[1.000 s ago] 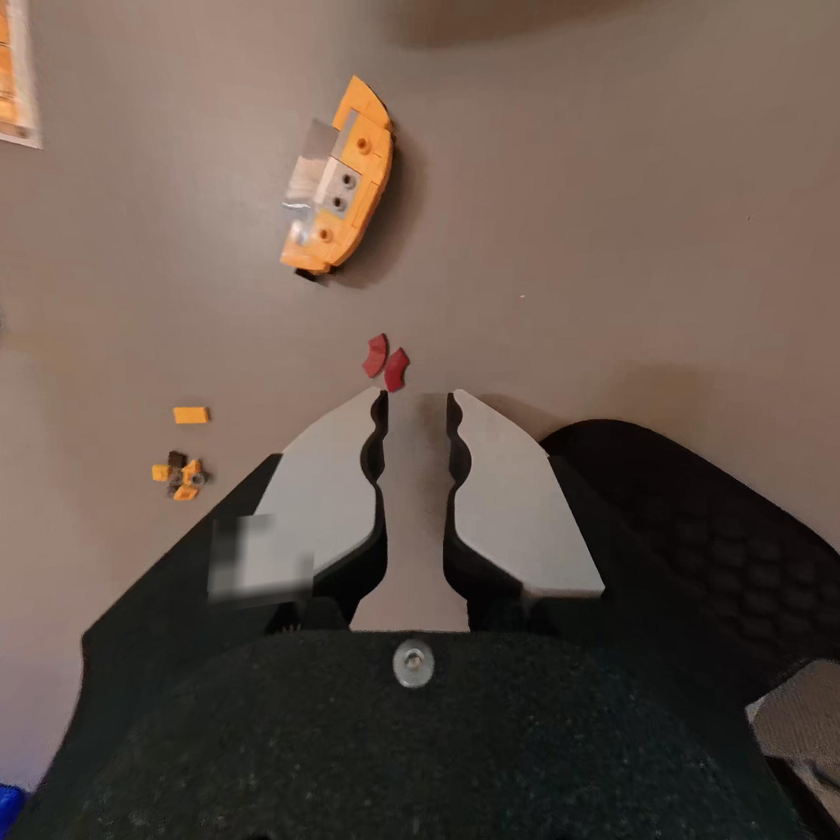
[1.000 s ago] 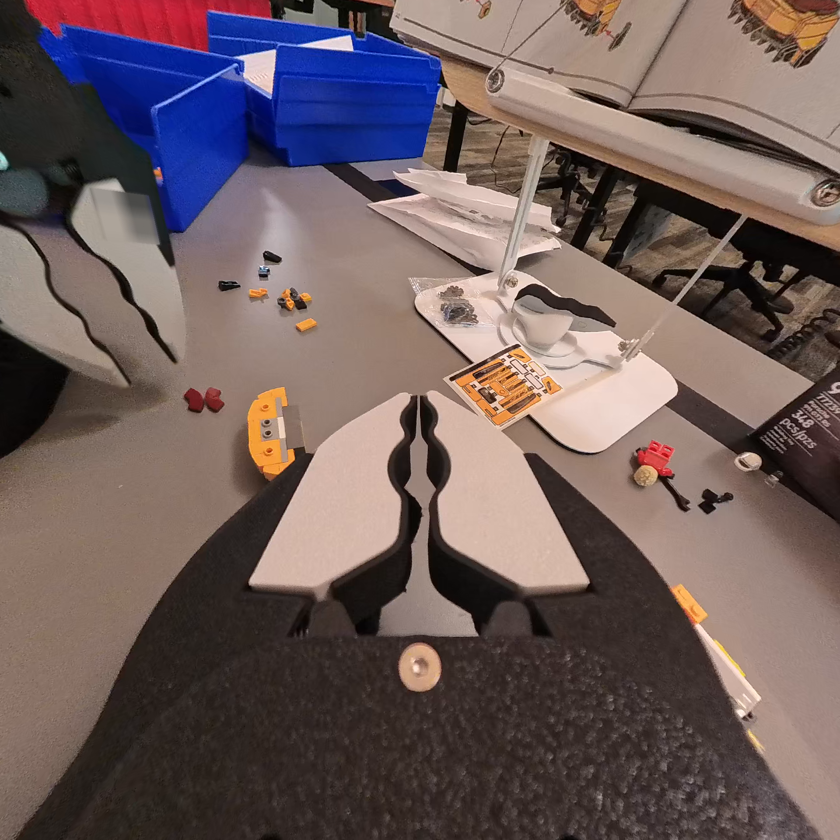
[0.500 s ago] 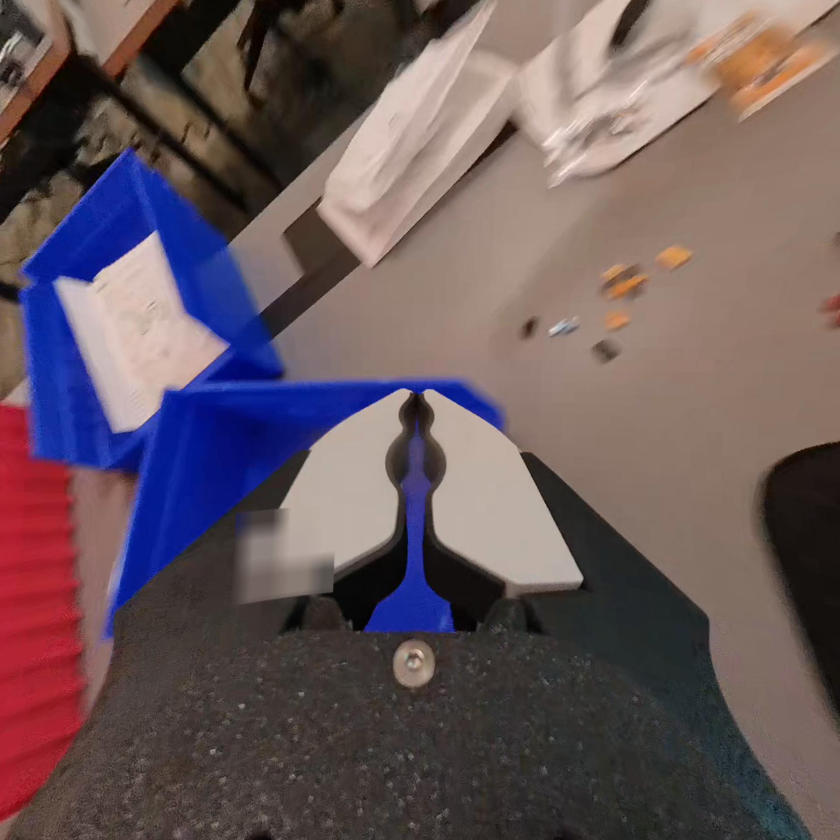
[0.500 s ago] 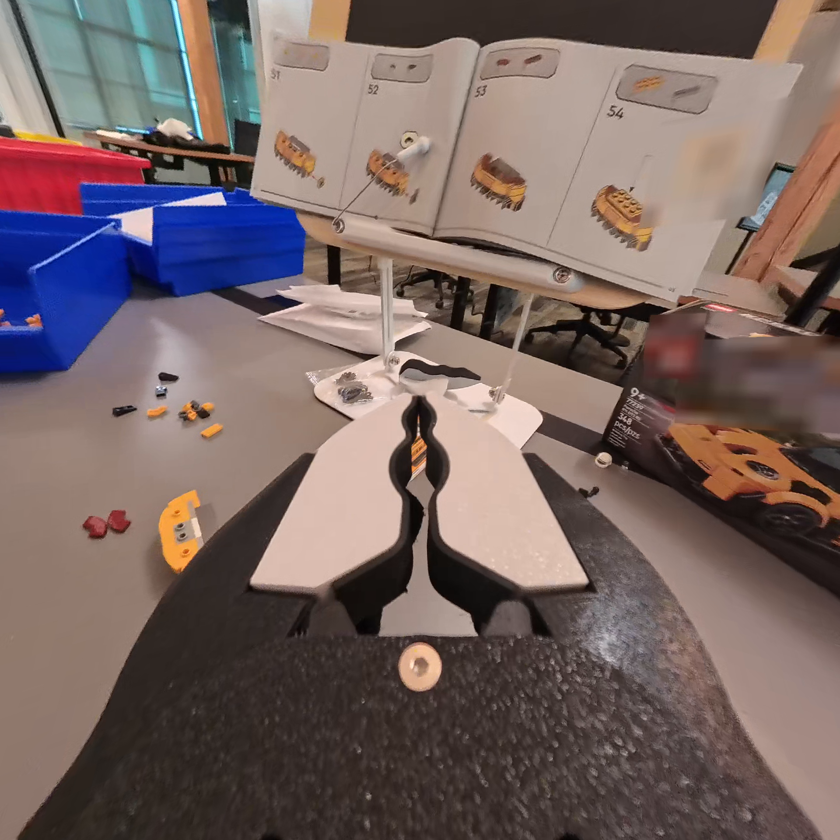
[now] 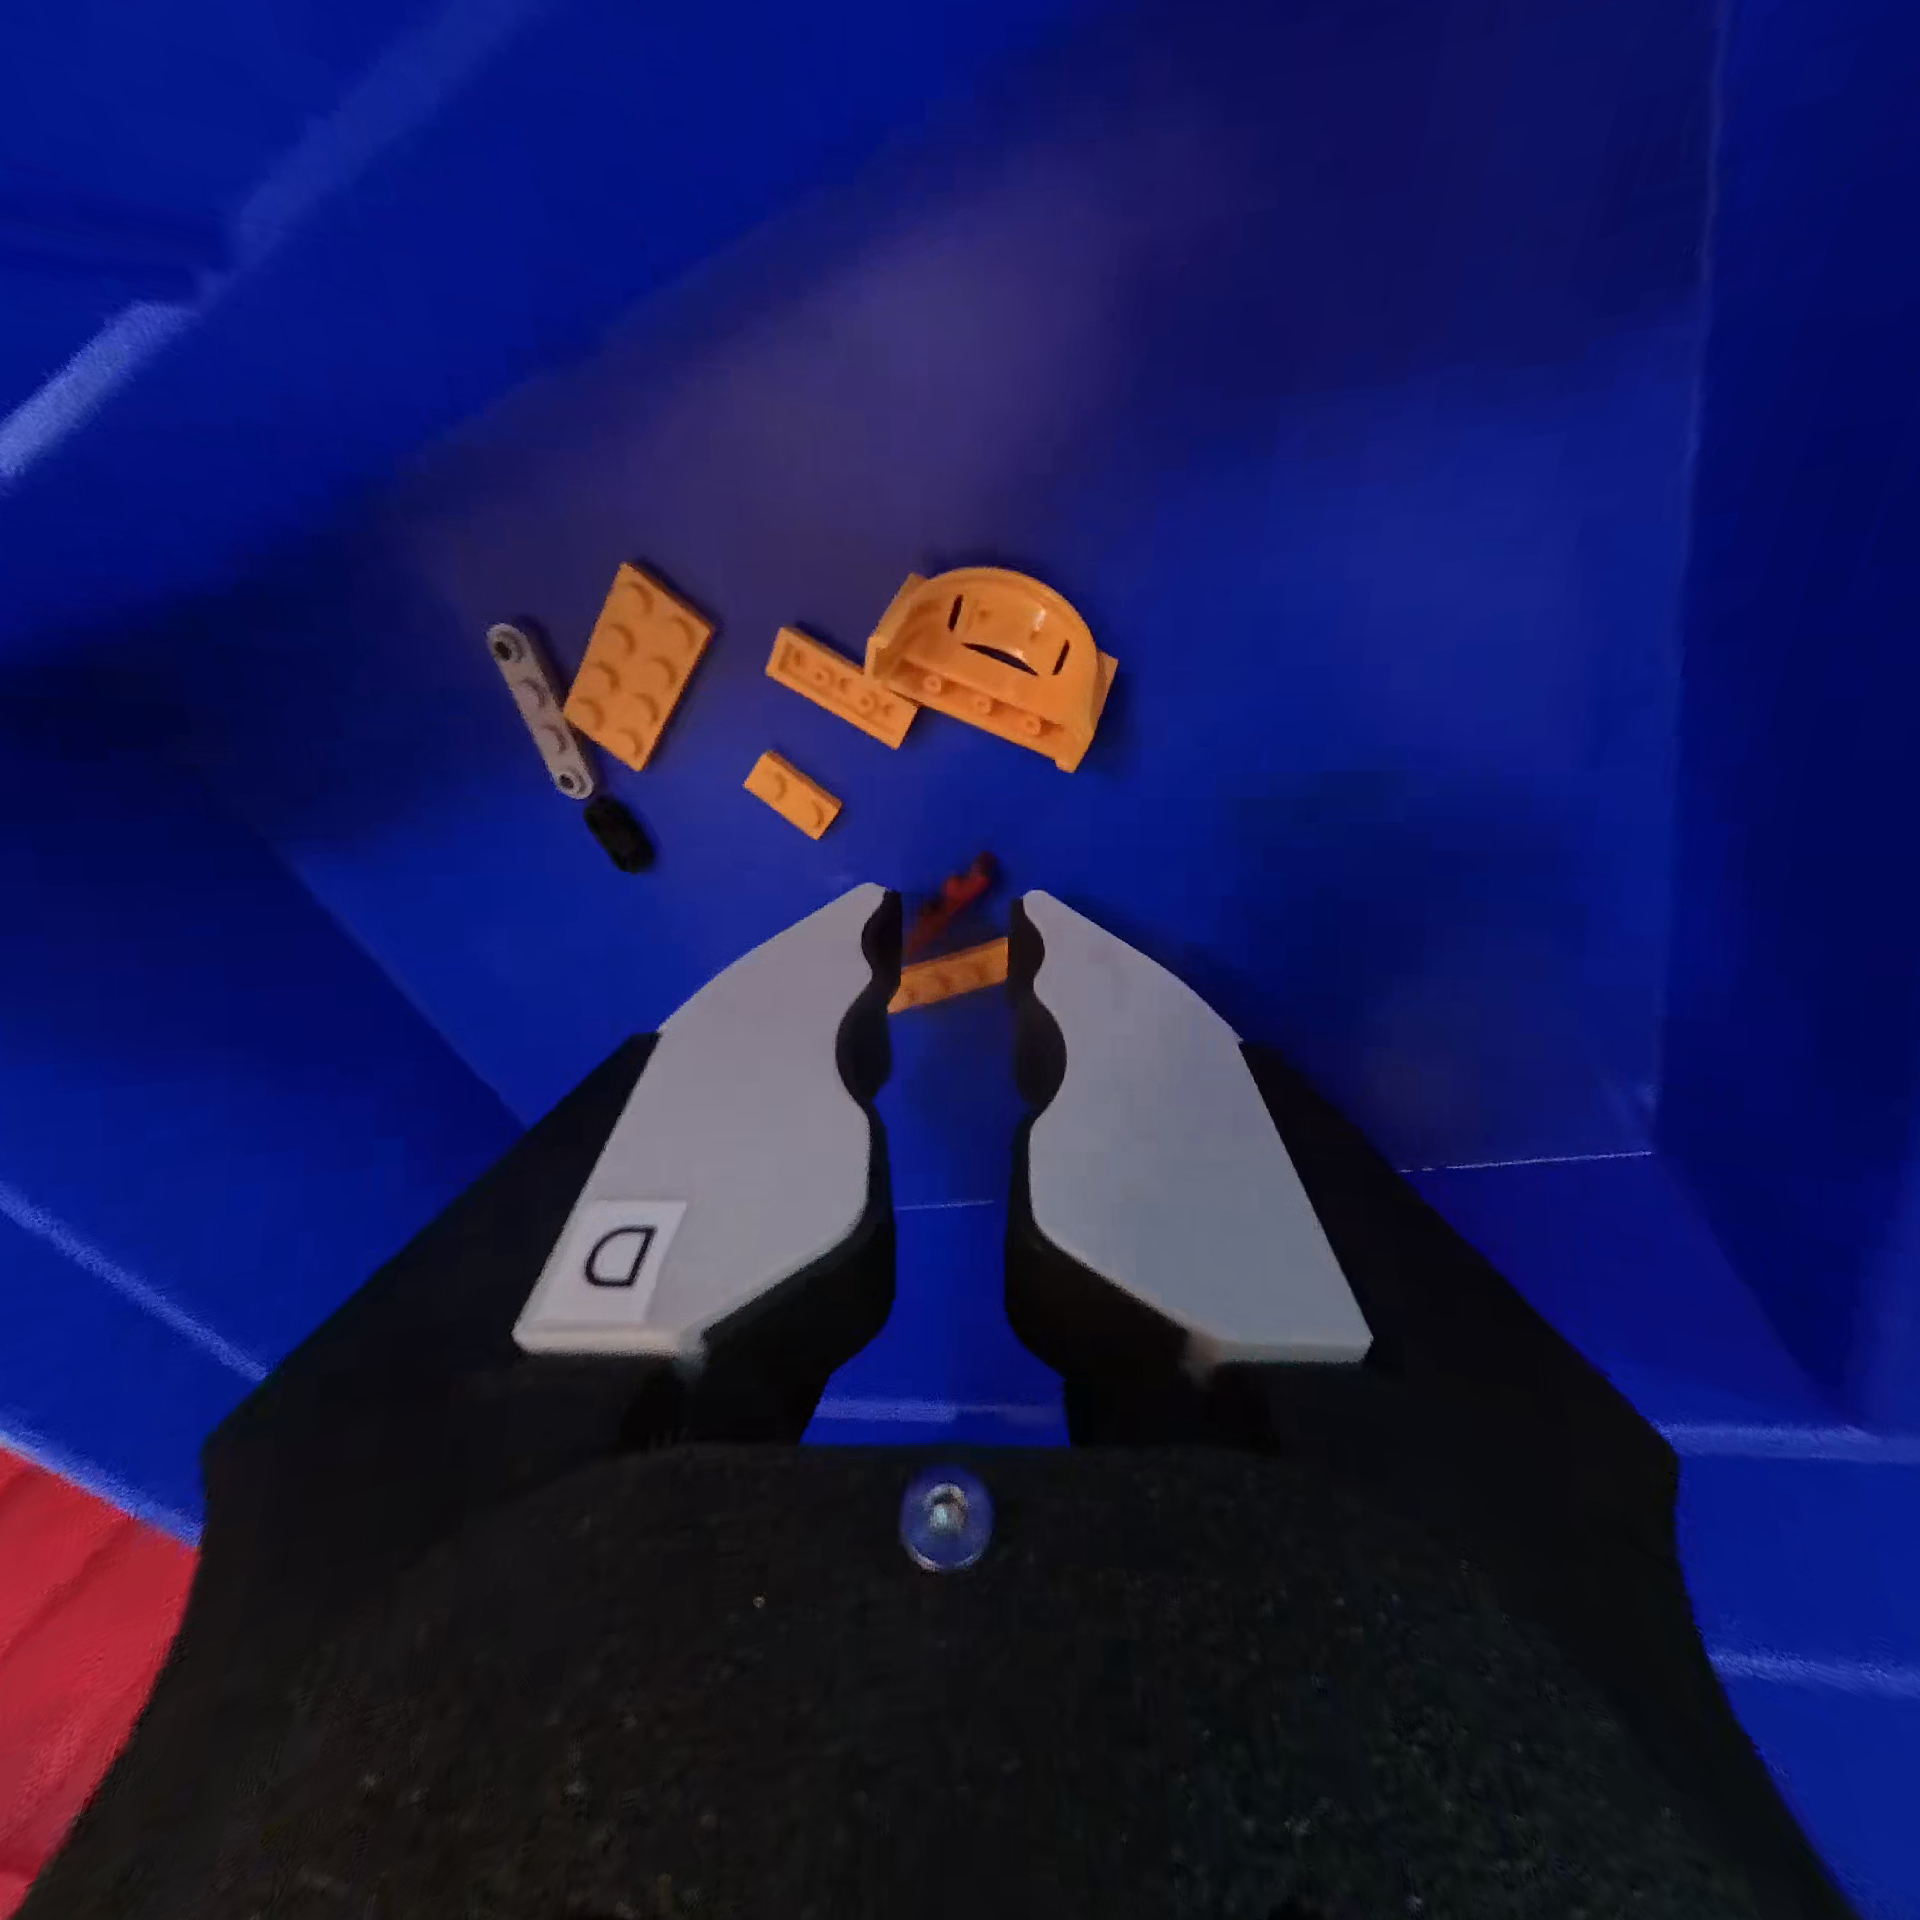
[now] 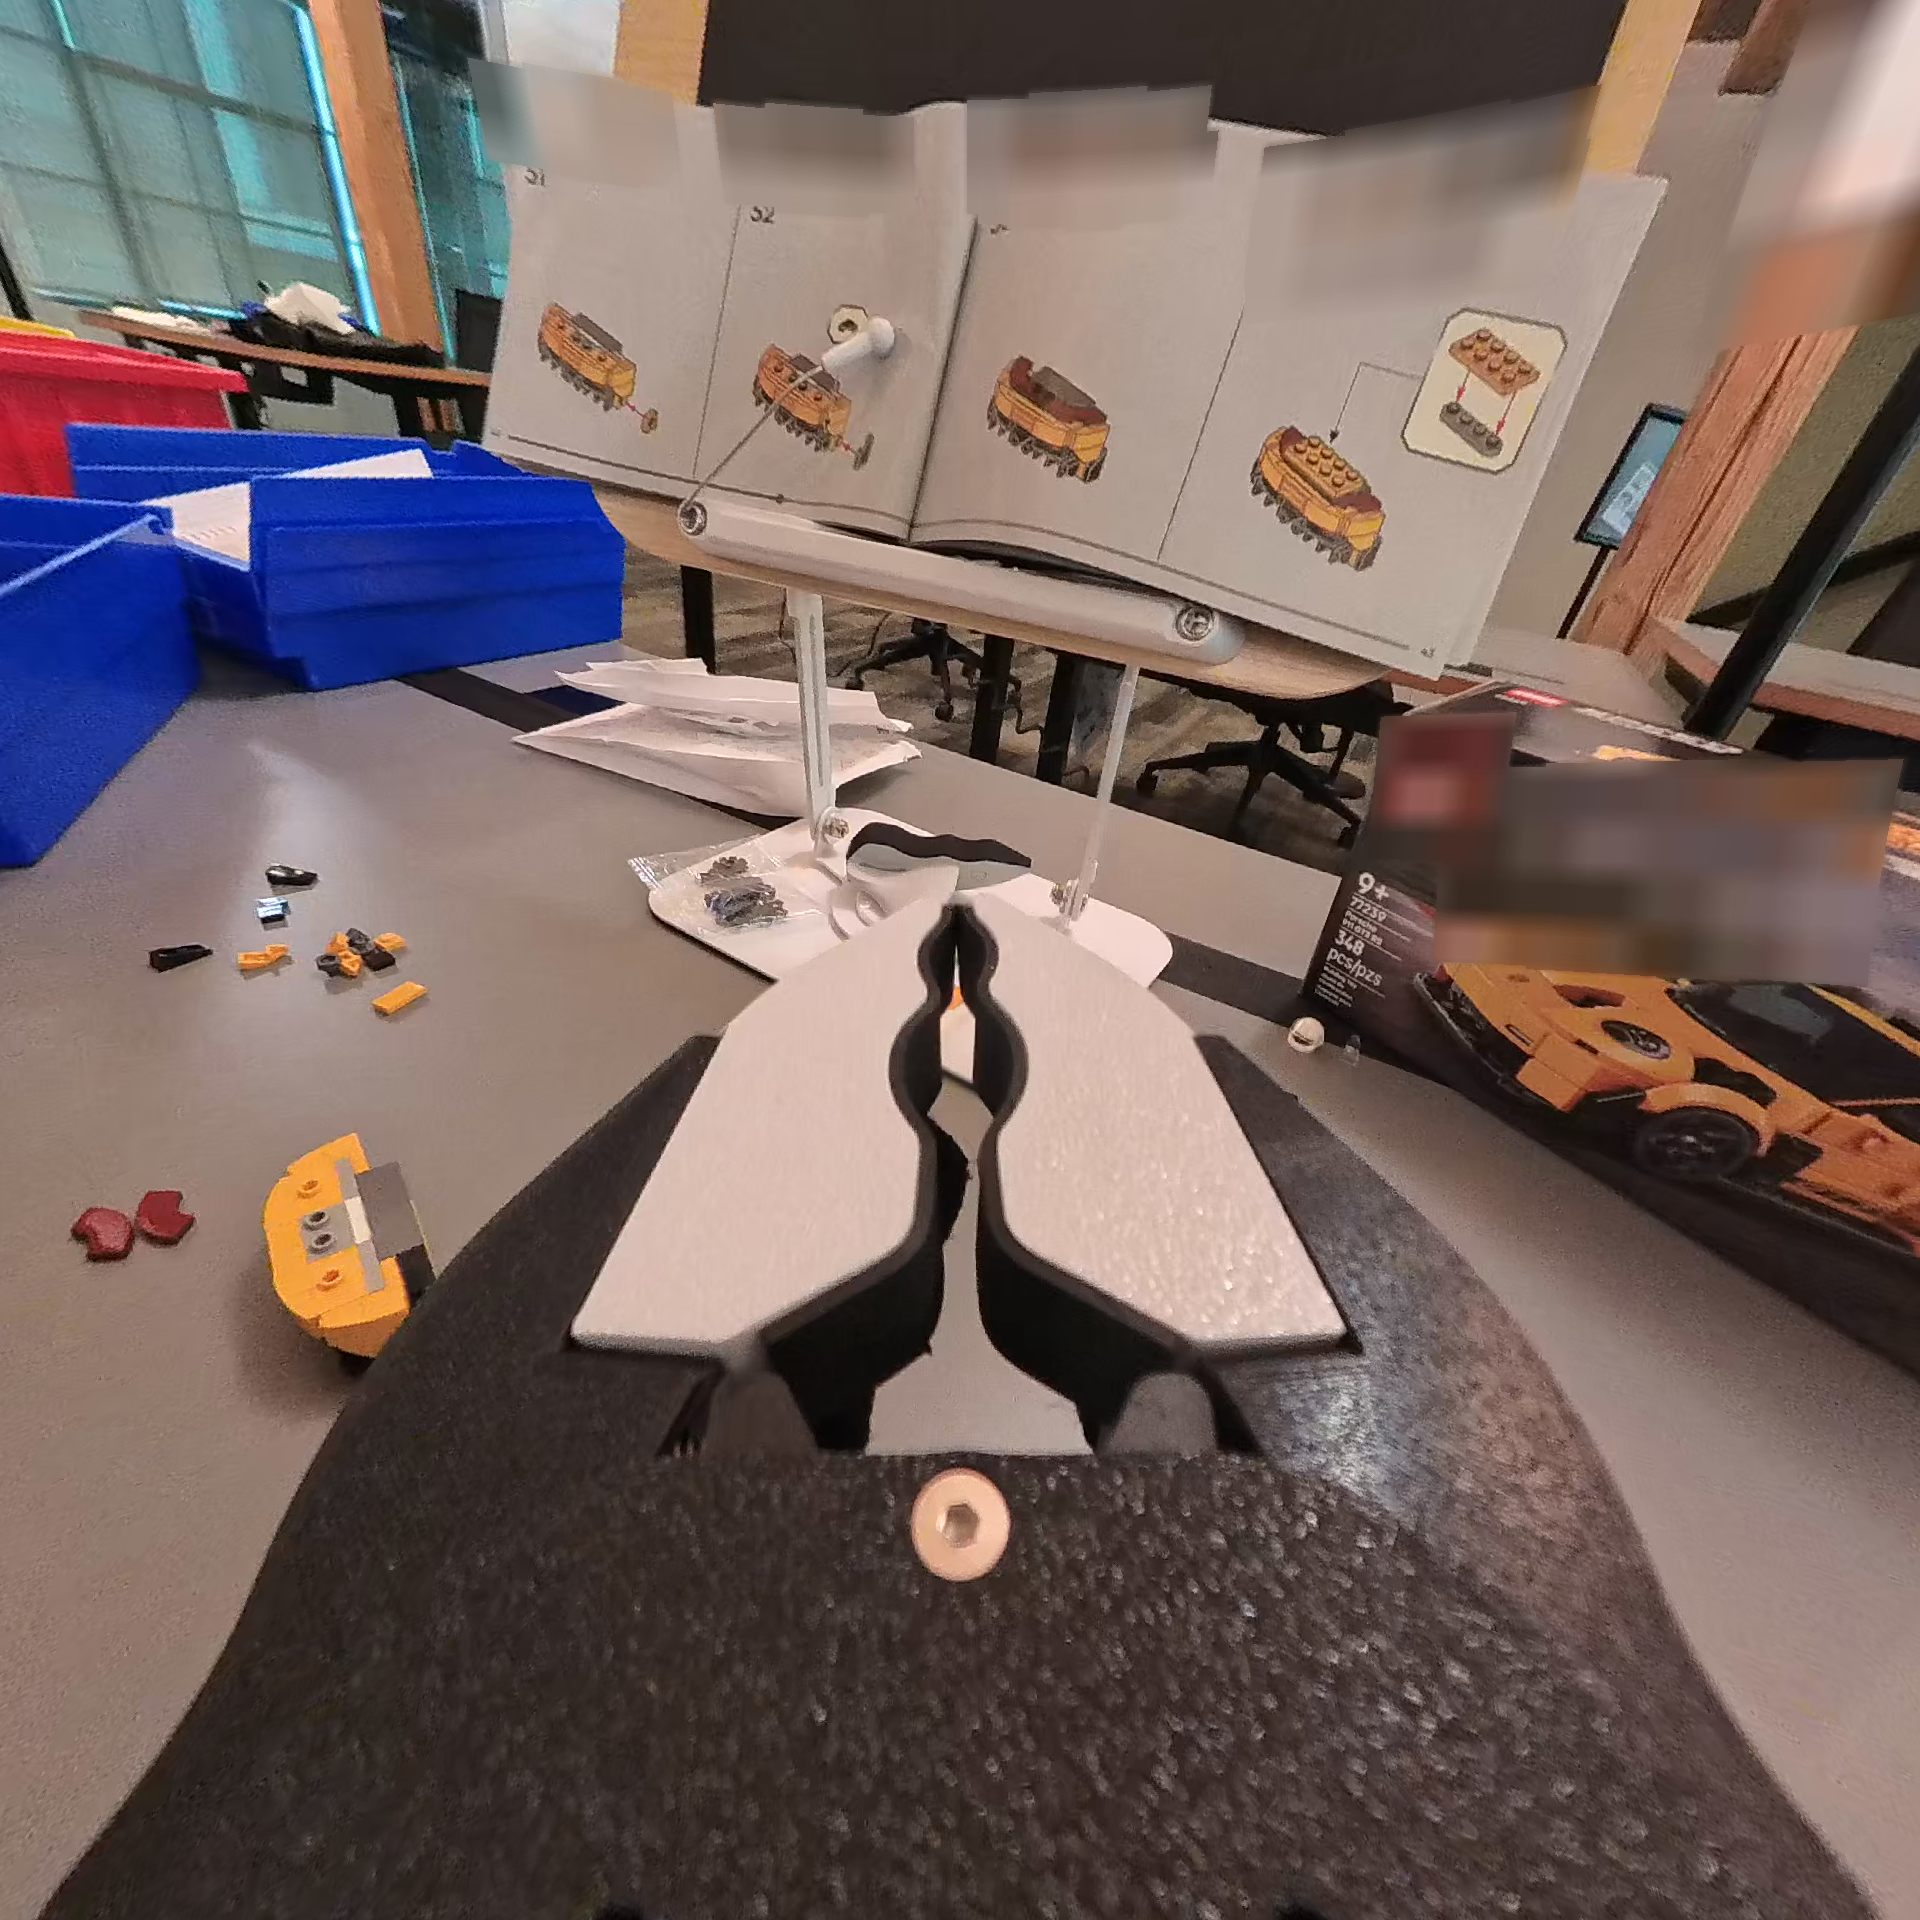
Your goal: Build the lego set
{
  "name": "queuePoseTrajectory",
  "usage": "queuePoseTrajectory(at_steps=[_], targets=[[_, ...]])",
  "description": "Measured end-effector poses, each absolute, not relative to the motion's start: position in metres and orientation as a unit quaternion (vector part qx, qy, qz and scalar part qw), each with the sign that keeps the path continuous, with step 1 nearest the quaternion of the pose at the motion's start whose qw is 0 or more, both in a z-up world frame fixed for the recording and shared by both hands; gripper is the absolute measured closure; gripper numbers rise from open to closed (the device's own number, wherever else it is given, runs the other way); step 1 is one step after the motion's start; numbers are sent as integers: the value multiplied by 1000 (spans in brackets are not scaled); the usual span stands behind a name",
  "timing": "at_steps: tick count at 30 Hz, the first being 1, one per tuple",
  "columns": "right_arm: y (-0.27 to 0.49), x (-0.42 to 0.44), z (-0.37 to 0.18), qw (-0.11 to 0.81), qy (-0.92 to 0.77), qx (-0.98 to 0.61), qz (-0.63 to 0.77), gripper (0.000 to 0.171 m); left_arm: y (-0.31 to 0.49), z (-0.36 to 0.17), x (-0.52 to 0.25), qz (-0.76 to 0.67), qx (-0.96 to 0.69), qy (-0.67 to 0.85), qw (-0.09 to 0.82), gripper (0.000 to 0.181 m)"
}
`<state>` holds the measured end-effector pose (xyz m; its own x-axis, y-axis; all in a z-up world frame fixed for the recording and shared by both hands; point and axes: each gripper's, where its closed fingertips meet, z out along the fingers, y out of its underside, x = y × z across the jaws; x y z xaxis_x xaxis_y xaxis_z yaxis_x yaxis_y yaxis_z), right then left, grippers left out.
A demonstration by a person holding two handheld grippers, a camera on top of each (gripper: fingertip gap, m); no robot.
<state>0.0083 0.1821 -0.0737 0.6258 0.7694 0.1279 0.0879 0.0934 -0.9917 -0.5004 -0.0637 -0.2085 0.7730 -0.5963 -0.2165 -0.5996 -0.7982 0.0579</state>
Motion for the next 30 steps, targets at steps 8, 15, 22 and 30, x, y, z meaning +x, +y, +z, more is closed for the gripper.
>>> queuePoseTrajectory(at_steps=[8,15,22,30], targets=[[185,12,-74,653,-339,-625,264,171,-41,-163,-473,131,-934,327,63,176],[180,7,-75,649,-353,-619,266,171,27,-102,-263,122,-838,440,299,177],[177,7,-72,658,-361,-608,259,171,48,-177,-92,54,-782,524,334,177],[173,2,-77,649,-376,-608,259,171,49,-212,-63,129,-753,562,318,177]])
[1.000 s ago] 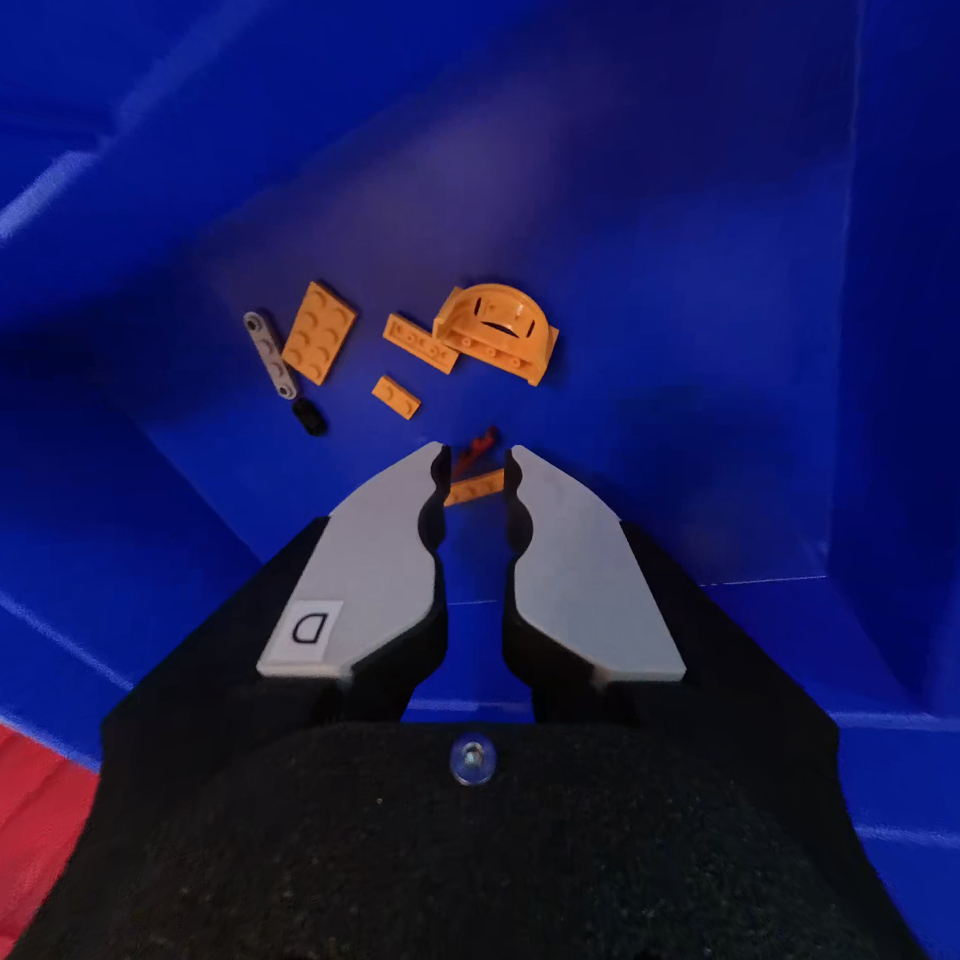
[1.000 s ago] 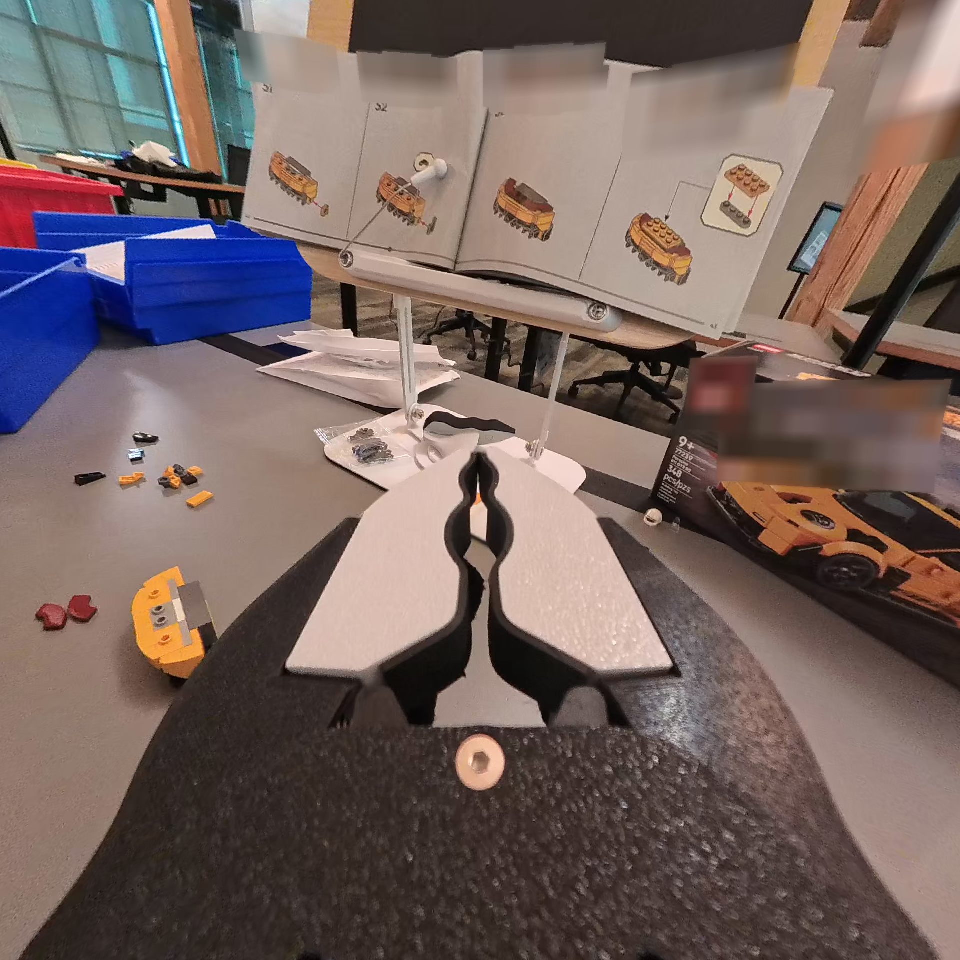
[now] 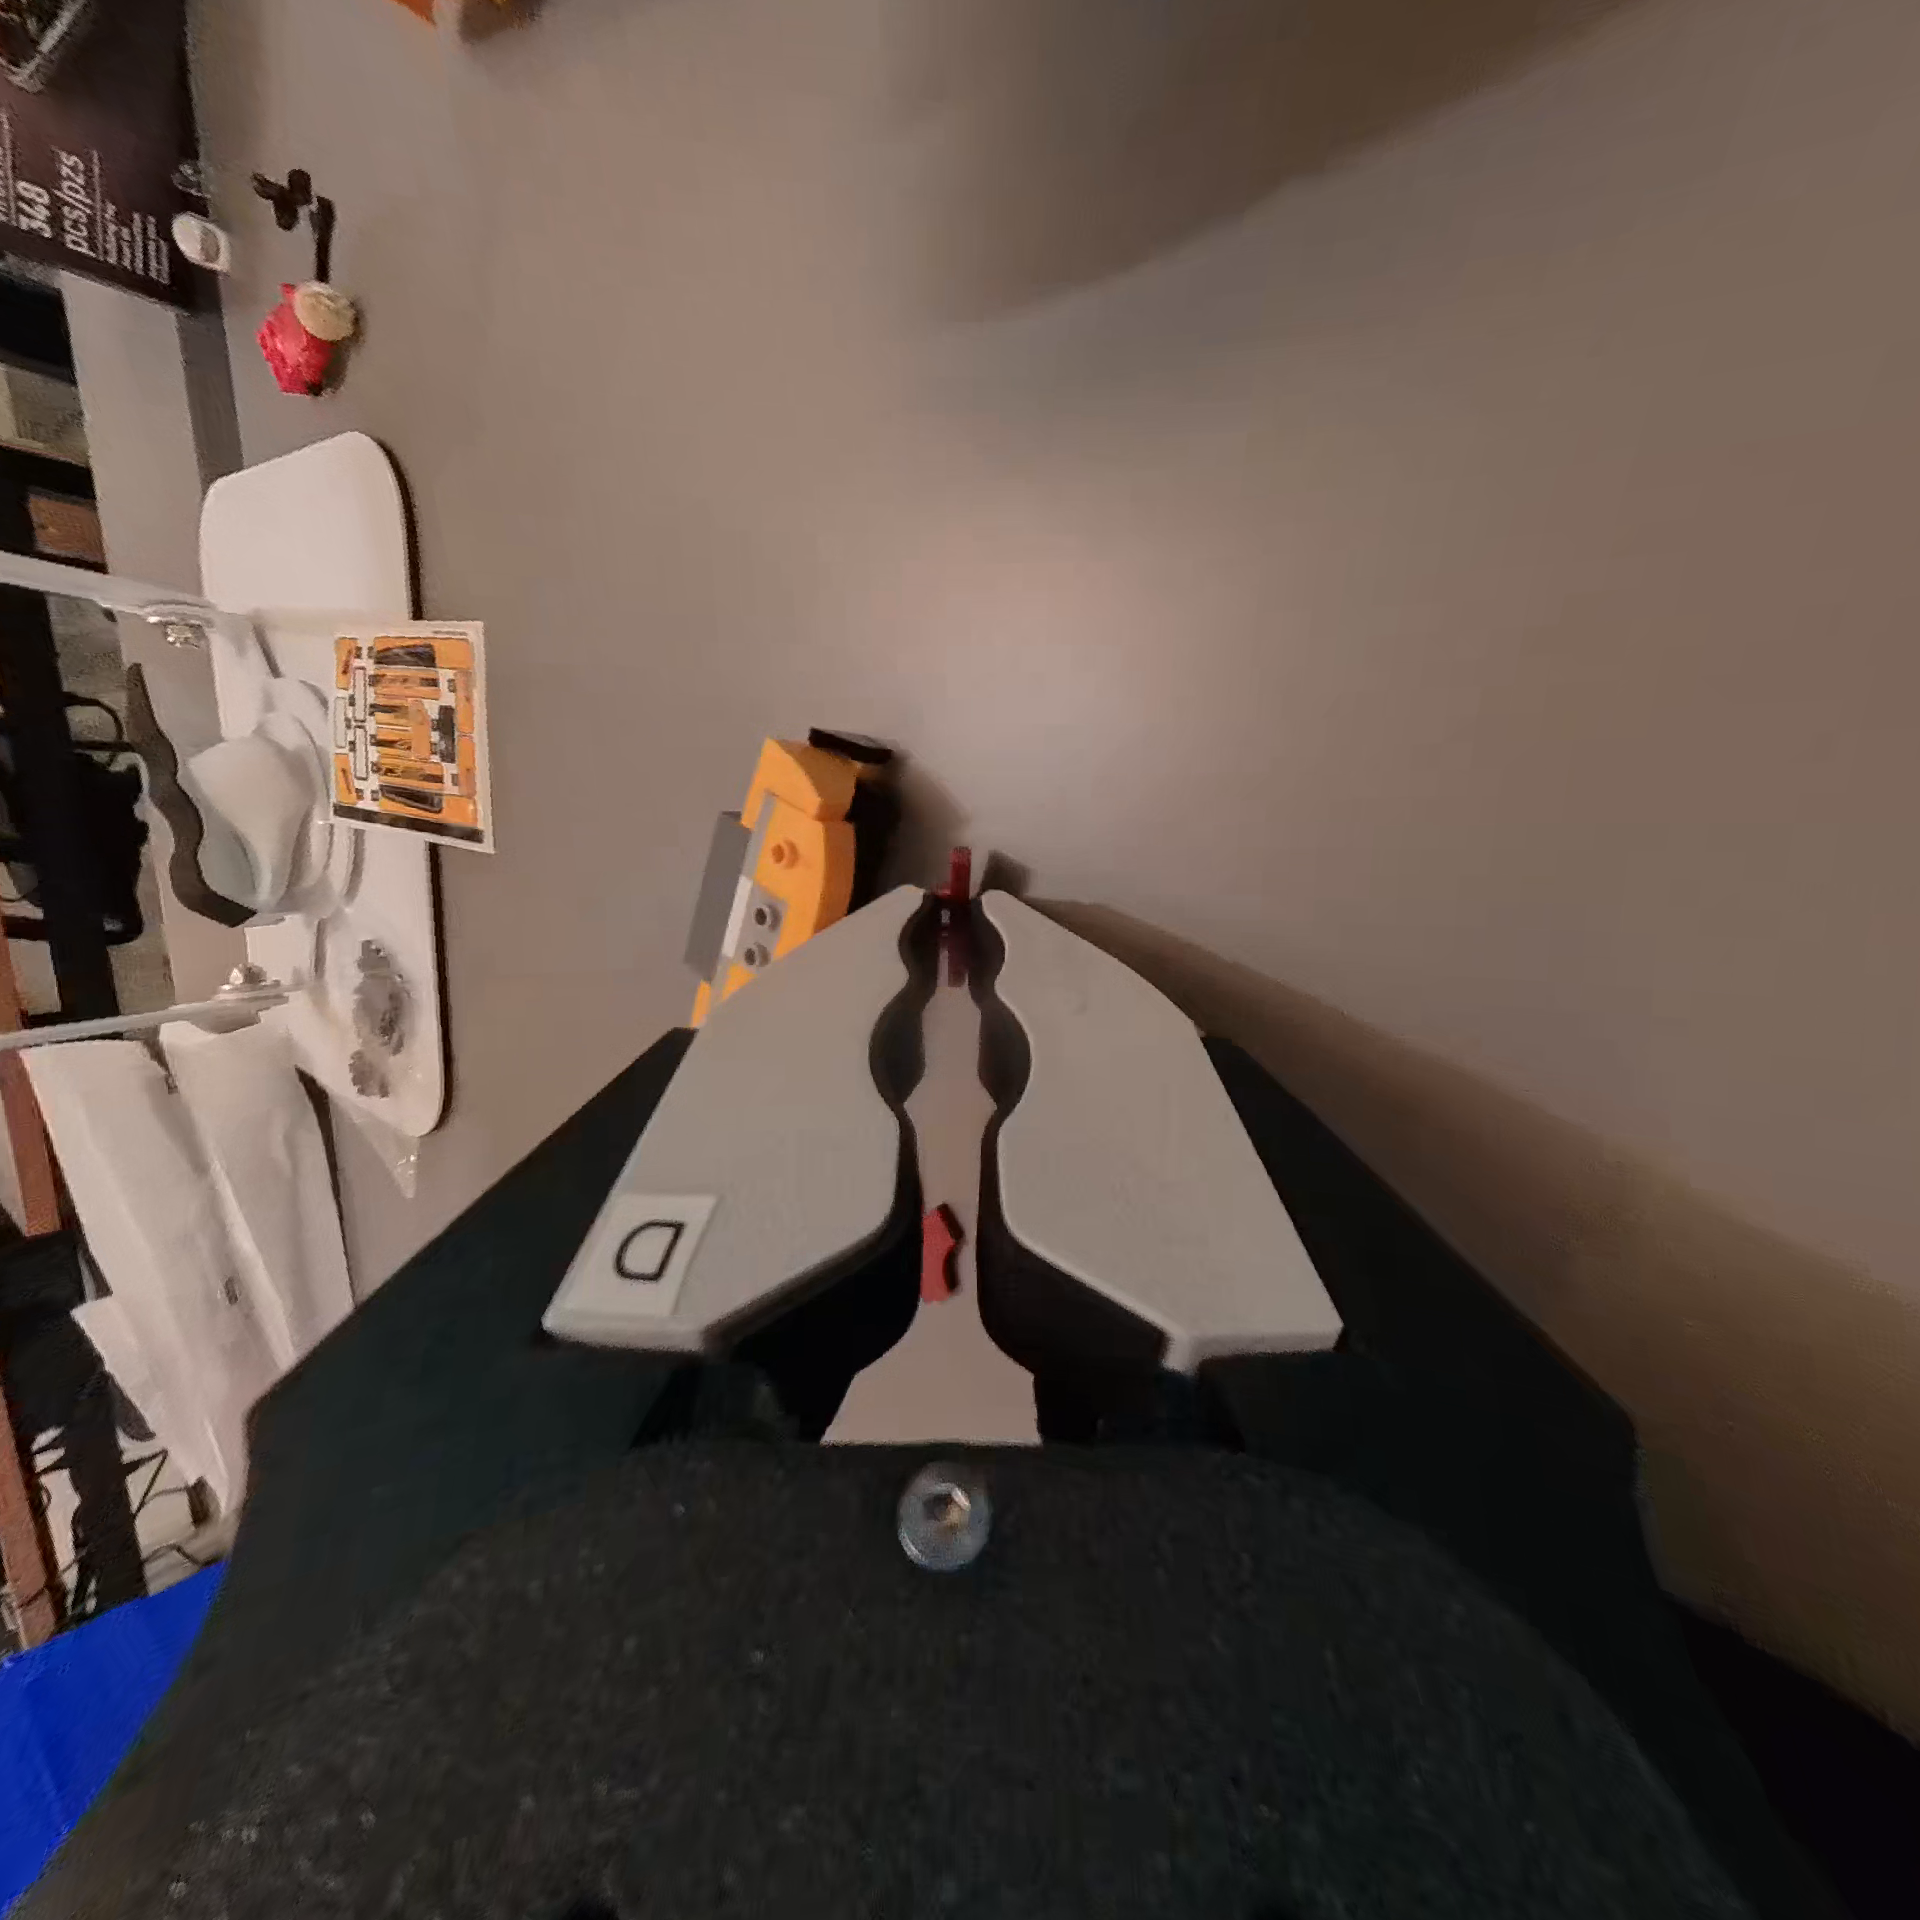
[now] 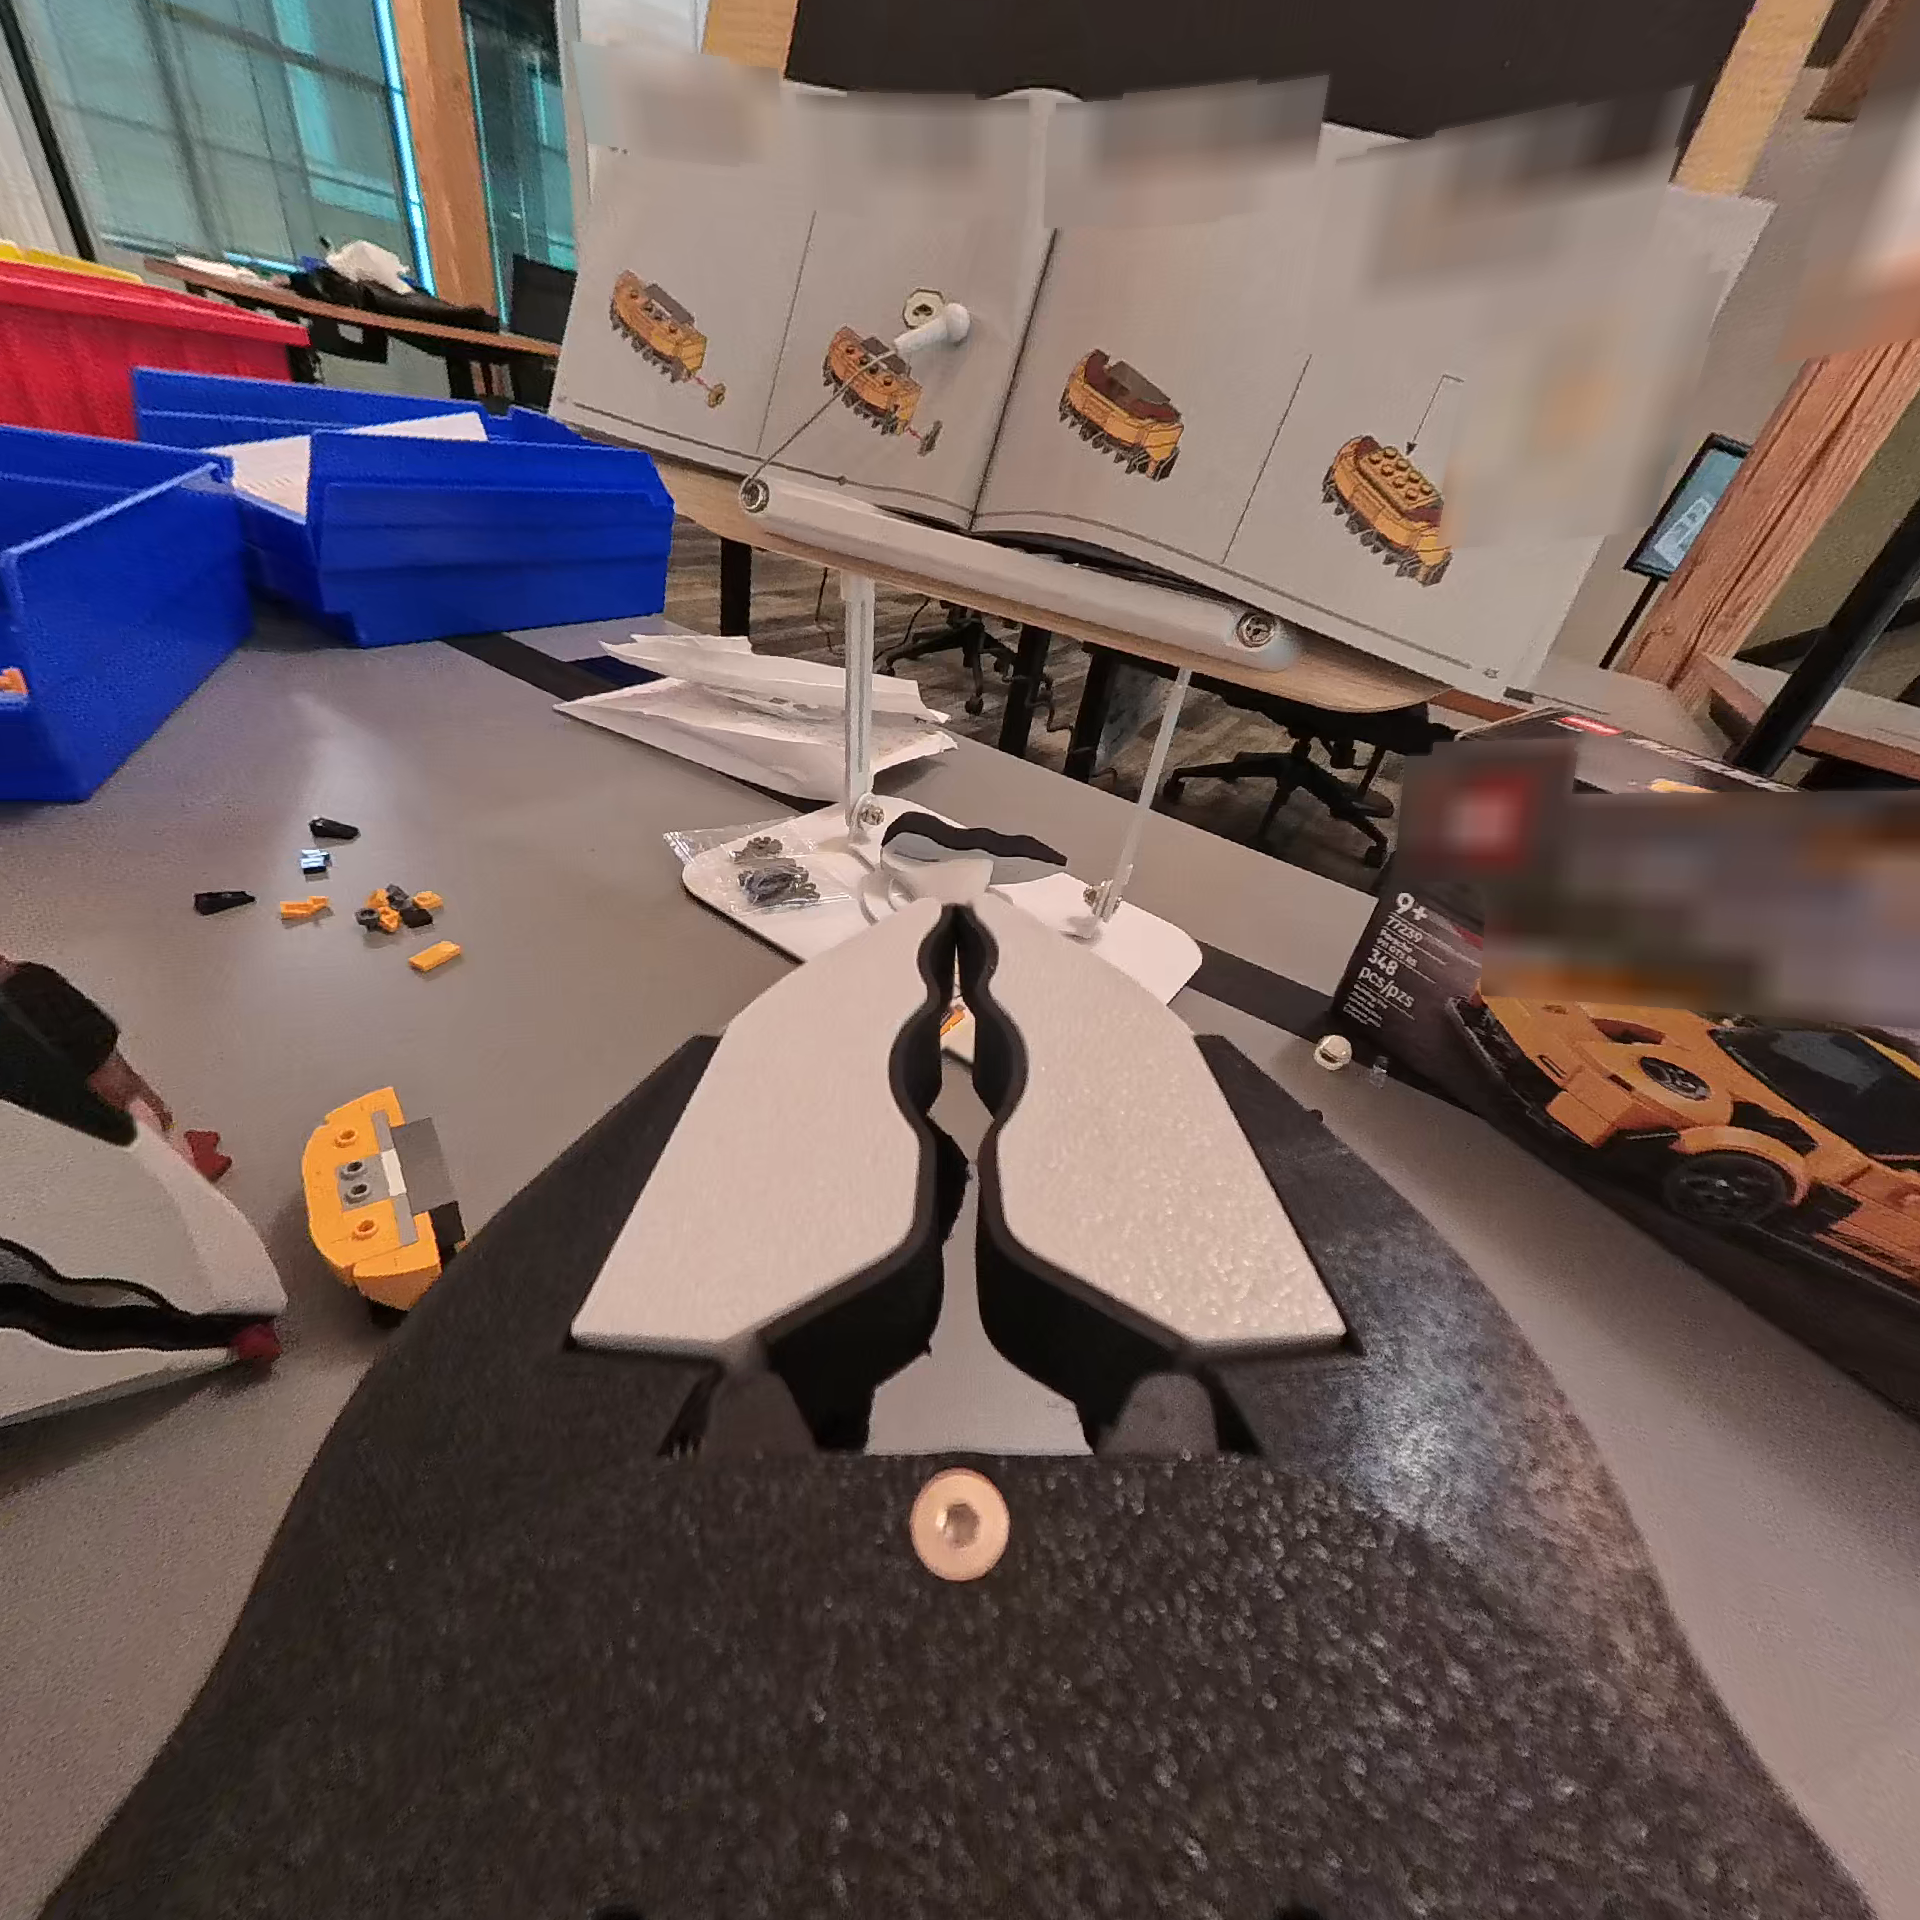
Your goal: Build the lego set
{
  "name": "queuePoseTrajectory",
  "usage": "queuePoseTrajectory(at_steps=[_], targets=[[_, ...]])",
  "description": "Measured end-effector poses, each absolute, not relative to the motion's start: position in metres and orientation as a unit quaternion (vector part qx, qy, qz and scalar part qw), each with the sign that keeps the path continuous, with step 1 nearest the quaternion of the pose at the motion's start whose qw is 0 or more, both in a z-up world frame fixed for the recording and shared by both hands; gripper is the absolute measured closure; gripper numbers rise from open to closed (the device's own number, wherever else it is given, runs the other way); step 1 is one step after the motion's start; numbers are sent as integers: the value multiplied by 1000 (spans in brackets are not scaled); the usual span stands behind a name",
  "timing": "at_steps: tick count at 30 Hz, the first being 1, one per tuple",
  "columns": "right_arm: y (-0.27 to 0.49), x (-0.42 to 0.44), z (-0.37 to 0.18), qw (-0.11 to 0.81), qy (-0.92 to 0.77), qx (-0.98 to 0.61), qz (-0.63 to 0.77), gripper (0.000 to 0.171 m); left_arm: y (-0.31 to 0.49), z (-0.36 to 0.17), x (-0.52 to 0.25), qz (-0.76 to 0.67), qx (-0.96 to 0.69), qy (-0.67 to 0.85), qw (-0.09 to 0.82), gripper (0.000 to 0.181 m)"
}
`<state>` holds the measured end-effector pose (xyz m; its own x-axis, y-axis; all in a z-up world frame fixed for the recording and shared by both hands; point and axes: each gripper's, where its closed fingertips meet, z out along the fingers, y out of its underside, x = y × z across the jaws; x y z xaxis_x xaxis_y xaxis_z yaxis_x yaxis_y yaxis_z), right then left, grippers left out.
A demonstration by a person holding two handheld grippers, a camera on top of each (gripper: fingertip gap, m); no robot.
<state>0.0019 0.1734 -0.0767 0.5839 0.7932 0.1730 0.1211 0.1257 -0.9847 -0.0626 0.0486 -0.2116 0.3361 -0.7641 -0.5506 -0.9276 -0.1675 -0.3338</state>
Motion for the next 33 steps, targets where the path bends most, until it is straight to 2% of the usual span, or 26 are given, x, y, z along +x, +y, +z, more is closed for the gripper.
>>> queuePoseTrajectory(at_steps=[4,8,12,17,19,23,24,27,30,33], targets=[[173,0,-81,646,-383,-610,255,171,40,-211,-60,89,-760,562,313,175],[173,-2,-86,638,-392,-612,253,171,24,-206,-50,-40,-778,543,313,145],[163,-12,-94,614,-425,-608,271,171,24,-180,-51,-161,-776,490,363,143],[107,-42,-113,507,-549,-580,323,167,56,-165,-89,-196,-787,410,417,144],[91,-52,-133,453,-603,-584,300,155,66,-175,-99,-181,-790,424,404,140],[78,-62,-174,388,-669,-586,242,145,77,-197,-97,-184,-783,470,363,129],[78,-63,-182,377,-678,-587,232,143,77,-200,-93,-194,-779,477,357,130],[77,-64,-187,371,-692,-581,217,145,74,-203,-85,-192,-770,493,355,148],[71,-54,-178,373,-721,-550,197,150,67,-204,-82,-192,-767,498,357,150],[36,-46,-187,291,-762,-526,242,154,63,-204,-80,-199,-770,492,354,150]])
